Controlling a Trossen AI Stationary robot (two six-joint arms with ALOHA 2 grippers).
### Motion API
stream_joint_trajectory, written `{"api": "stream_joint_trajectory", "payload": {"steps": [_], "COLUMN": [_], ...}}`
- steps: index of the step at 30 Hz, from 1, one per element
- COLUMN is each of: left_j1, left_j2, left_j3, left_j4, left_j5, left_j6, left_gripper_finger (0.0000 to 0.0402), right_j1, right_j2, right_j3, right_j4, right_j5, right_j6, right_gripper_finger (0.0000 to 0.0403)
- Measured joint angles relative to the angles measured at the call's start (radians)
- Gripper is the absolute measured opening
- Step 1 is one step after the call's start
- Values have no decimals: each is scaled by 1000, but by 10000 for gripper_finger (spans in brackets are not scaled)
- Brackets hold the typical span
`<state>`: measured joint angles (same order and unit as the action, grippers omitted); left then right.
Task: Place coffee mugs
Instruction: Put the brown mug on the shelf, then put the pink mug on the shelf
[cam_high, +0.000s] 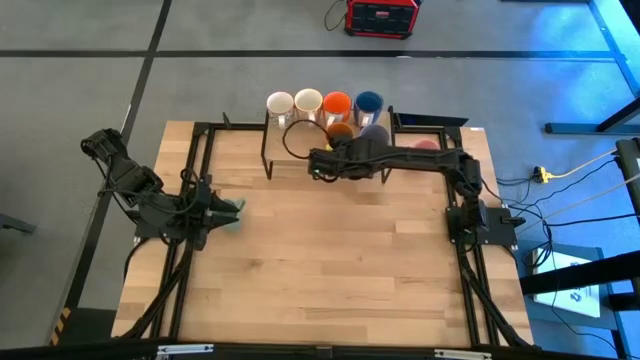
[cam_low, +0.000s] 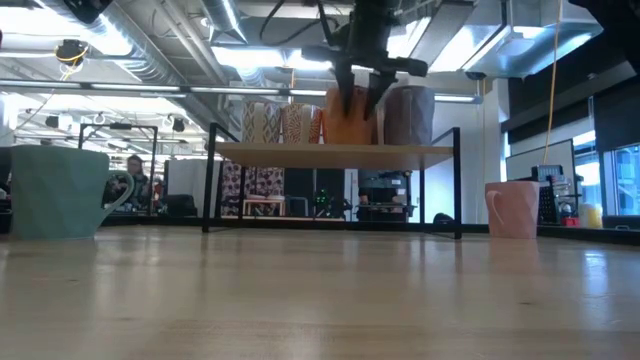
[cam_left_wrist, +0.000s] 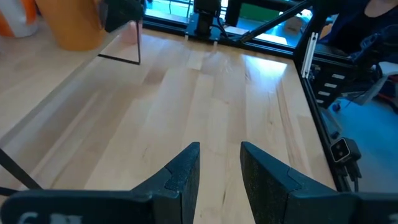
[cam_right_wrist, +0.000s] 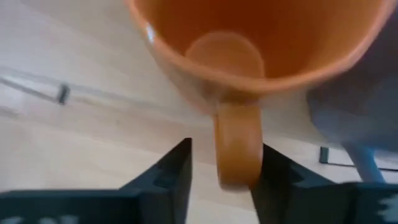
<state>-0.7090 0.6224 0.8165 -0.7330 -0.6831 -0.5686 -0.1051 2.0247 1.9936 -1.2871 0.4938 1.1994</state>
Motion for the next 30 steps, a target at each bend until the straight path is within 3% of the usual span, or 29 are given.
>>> {"api": "stream_joint_trajectory", "payload": {"steps": [6,16,24,30], "left_j1": [0,0,0,0], "left_j2": [0,0,0,0], "left_j3": [0,0,0,0], "left_j4": [0,0,0,0], "left_j5": [1,13,15,14], "left_j6": [0,2,1,1], "left_gripper_finger": [110,110,110,110], "right_j1": [4,159,310,357], "right_j2": [-4,-61,-108,-206], "right_j3": [22,123,117,-68], "right_j4": [-29,-69,-286,-278], "right_j5": [-10,49,156,146], "right_j6": [-26,-136,47,156], "right_gripper_finger": [171,173,173,173]}}
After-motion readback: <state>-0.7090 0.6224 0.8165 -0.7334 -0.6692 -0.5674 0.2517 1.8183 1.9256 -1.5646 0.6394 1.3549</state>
